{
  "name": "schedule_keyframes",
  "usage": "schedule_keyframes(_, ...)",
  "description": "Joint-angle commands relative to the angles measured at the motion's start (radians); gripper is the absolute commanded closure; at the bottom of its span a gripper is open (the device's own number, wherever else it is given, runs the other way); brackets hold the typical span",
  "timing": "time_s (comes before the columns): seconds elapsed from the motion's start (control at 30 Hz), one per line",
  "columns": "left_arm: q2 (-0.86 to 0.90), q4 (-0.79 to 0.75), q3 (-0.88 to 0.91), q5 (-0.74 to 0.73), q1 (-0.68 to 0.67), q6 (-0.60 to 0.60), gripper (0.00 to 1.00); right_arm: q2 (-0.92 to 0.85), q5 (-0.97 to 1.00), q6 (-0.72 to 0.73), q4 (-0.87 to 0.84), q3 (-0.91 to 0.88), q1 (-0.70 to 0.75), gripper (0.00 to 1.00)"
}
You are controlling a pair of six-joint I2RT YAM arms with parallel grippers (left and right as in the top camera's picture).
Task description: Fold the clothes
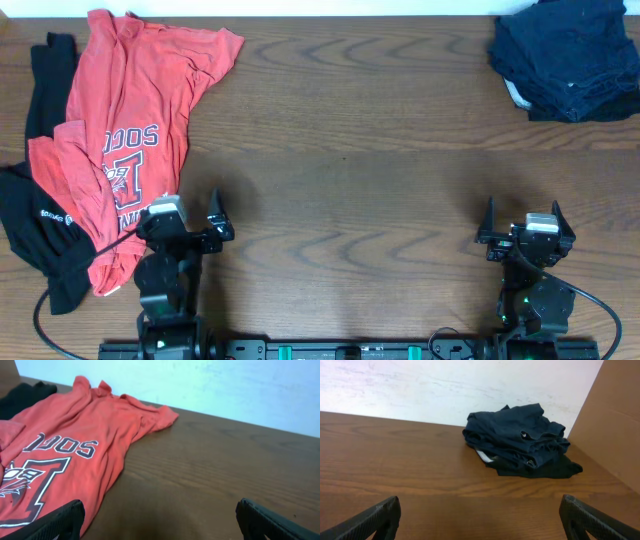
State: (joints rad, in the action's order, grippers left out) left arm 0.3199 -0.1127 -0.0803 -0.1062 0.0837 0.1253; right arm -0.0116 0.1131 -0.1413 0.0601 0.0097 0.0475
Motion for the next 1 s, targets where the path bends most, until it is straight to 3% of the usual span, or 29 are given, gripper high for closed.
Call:
schedule_keyframes(0.0,-0.067,-0.009,0.020,-0.005,0.006,-0.017,0.02,0.007,0.011,0.014,0.000,-0.004,0.008,0.01)
schedule_keyframes(0.23,-0.166,-0.010,0.071,-0.005,0.006,-0.017,0.02,0.007,0.011,0.014,0.000,-0.004,0.008,0.01)
schedule_keyframes(0.53,-0.315,0.138,0.076,0.032,0.006,-0.047,0.02,0.007,0.011,0.014,0.000,-0.004,0.008,0.01)
schedule_keyframes(0.97,-0.289,0.182,0.076,0.046,0.005,-0.084,0.02,0.007,0.011,0.014,0.000,-0.004,0.008,0.01)
